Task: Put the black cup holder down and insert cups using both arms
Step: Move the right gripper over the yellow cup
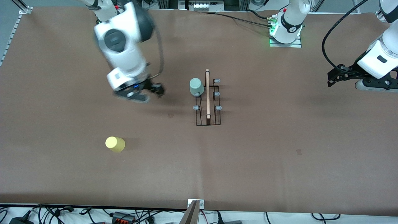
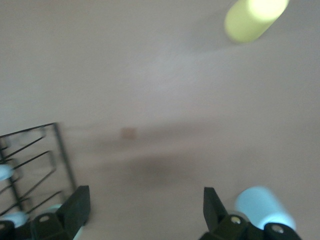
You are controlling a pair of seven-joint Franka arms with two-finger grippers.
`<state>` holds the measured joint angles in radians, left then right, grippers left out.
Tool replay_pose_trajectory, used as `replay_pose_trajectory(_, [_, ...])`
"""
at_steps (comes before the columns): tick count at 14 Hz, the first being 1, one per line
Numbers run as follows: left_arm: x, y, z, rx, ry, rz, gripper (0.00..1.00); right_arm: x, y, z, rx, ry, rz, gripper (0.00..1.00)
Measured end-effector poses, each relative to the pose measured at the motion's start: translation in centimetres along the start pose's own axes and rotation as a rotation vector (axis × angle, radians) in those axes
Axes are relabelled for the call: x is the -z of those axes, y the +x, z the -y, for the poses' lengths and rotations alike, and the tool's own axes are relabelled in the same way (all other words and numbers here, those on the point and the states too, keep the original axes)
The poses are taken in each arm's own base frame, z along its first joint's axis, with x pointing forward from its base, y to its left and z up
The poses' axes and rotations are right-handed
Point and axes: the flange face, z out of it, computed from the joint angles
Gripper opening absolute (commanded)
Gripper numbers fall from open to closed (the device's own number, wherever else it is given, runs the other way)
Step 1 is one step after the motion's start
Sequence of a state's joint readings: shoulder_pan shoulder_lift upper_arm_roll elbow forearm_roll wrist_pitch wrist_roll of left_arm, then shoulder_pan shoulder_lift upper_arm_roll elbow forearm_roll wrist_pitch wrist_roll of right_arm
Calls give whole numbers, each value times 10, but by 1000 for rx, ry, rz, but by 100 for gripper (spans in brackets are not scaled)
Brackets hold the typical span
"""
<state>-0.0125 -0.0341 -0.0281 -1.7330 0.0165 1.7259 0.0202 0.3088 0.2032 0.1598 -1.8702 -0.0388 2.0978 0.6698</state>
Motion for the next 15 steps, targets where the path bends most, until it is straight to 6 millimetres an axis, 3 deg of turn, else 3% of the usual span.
replay_pose_trajectory(3, [0, 0, 0, -1, 0, 1, 100, -11, 55, -80, 89, 5, -15, 100])
replay_pose_trajectory(6, [0, 0, -1, -2, 0, 1, 100, -39, 97, -136, 184, 28, -72, 100])
replay_pose_trajectory(8, [0, 0, -1, -2, 0, 1, 100, -65, 116, -150, 229, 46, -120, 100])
replay_pose_trajectory(15, [0, 0, -2, -3, 0, 2, 100, -143, 148, -151, 272, 58, -207, 100])
